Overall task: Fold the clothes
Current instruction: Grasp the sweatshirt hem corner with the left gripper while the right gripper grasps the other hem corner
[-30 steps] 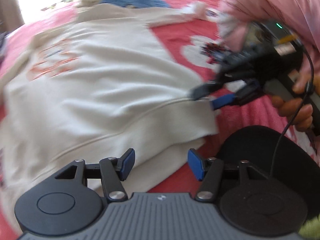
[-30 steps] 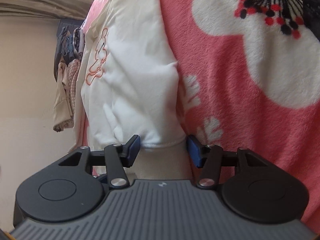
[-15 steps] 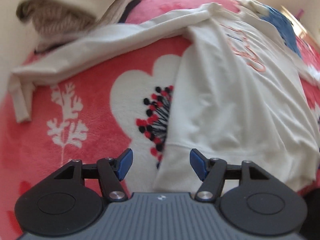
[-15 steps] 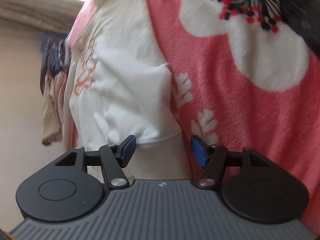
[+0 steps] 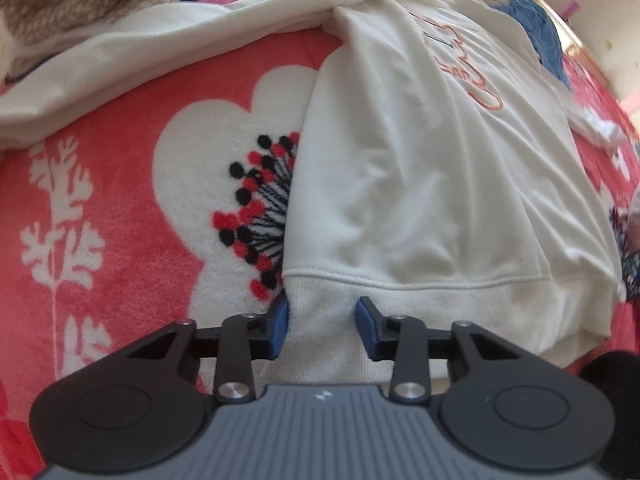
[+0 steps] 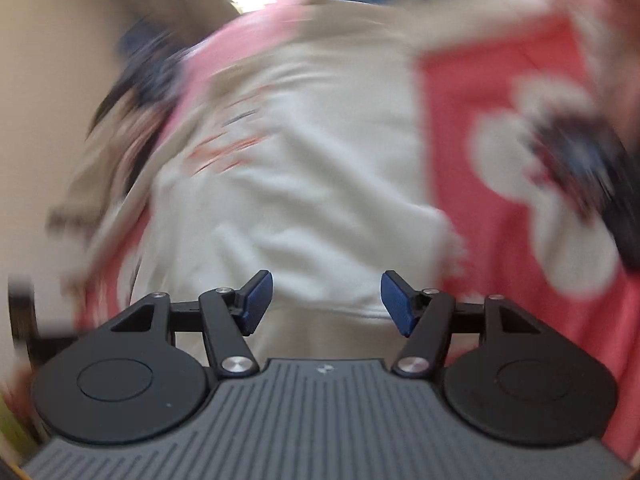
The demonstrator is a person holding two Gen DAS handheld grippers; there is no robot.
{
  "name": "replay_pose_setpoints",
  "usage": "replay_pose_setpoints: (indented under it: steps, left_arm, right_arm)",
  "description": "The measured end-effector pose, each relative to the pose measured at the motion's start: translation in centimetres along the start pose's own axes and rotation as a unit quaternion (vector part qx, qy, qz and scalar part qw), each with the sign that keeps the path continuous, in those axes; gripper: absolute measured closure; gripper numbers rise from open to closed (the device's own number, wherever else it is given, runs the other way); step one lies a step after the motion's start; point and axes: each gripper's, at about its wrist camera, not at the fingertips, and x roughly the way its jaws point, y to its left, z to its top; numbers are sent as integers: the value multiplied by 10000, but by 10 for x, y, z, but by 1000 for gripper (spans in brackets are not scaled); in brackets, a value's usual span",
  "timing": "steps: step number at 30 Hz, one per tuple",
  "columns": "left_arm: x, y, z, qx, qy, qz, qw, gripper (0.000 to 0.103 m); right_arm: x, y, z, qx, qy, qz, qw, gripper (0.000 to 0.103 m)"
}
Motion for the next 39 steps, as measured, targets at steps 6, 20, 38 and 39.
replay_pose_setpoints:
  steps: [6, 20, 38, 39]
  left_arm:
    - [-5, 24, -8, -684, -116, -339, 9970, 89]
    - [-1, 33, -6, -504, 25, -634, 9967, 75]
    - [-30, 37, -30, -278, 152, -361, 9988, 96]
    - [-29, 38, -30, -243, 201, -325, 9990, 94]
  right_arm:
    - [56, 121, -40, -3627, 527, -93, 9304, 46]
    - [83, 166, -76, -5273, 434, -841, 8444, 102]
    - [67, 163, -76, -5209, 1037, -105, 8473, 103]
    - [72, 161, -78, -5176, 1080, -100, 8487, 103]
